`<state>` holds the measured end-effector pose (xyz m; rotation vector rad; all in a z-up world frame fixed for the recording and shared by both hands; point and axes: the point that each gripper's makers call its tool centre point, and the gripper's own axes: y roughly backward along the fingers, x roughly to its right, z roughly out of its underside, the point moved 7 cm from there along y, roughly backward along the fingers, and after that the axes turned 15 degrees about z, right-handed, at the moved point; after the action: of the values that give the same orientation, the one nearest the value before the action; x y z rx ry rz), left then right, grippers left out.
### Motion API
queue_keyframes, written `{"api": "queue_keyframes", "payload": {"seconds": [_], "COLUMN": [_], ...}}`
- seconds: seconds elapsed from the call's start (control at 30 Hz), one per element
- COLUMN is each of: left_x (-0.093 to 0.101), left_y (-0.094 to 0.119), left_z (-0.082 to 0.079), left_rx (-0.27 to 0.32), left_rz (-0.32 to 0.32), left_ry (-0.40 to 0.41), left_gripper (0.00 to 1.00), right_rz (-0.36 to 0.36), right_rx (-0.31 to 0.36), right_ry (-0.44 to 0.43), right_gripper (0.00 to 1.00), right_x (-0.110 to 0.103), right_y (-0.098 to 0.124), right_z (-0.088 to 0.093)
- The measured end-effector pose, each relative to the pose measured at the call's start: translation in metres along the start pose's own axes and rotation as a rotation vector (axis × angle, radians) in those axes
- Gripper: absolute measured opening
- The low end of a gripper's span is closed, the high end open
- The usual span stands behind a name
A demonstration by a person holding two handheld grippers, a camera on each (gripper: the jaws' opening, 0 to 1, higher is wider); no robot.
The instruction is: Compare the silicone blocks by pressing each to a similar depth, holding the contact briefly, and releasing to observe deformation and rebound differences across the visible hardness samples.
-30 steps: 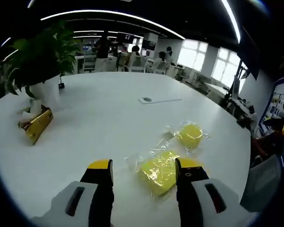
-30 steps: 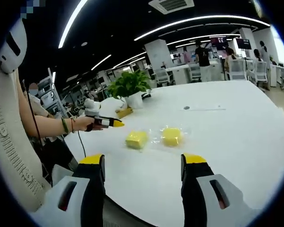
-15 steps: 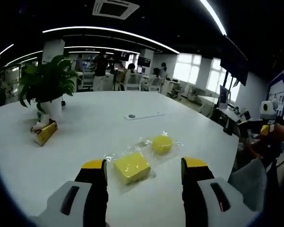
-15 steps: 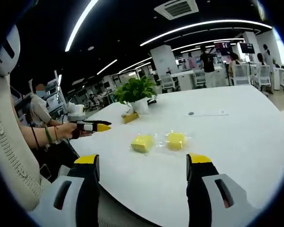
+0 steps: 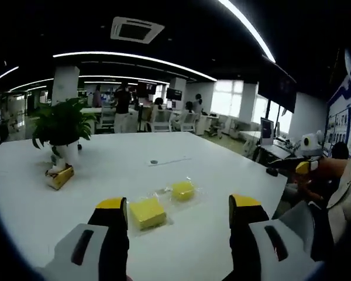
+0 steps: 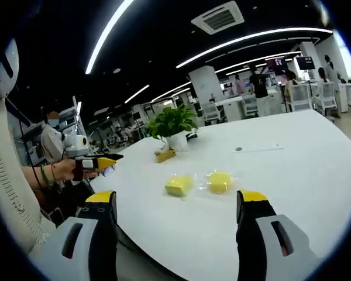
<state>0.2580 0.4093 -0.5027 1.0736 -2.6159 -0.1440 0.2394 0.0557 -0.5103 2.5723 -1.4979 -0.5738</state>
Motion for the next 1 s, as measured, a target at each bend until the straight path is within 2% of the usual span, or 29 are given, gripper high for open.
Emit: {"api": "queue_keyframes", "payload": {"seconds": [0.2, 0.37, 0.57, 0.9, 1.0], "left_x": [0.023, 0.038, 0.041, 0.045, 0.046], "left_y": [0.006, 0.009, 0.01, 0.004, 0.002], "left_z": [0.012, 0.022, 0.023, 0.015, 0.015], "left_rx": [0.012, -0.003, -0.002, 0.028, 0.021], "left_rz": [-0.002, -0.002, -0.023, -0.014, -0.016], "left_ry": [0.027, 0.051, 0.072, 0.069, 0.067], "left_gripper": [0.77, 0.78, 0.78, 0.82, 0.82], "right_rz": [-0.019, -0.023, -0.024, -0.03, -0.03], "right_rx": [0.004, 0.001, -0.022, -0.017, -0.013], "right_ry": [-0.002, 0.037, 0.032, 0.015, 0.015], "right_gripper": [0.82, 0.8, 0.8, 0.79, 0.78], "right_x": [0.002, 0.003, 0.006, 0.011, 0.012], "right_y": [0.001, 0.003, 0.003, 0.003, 0.002], "right_z": [0.002, 0.006, 0.011, 0.013, 0.013]}}
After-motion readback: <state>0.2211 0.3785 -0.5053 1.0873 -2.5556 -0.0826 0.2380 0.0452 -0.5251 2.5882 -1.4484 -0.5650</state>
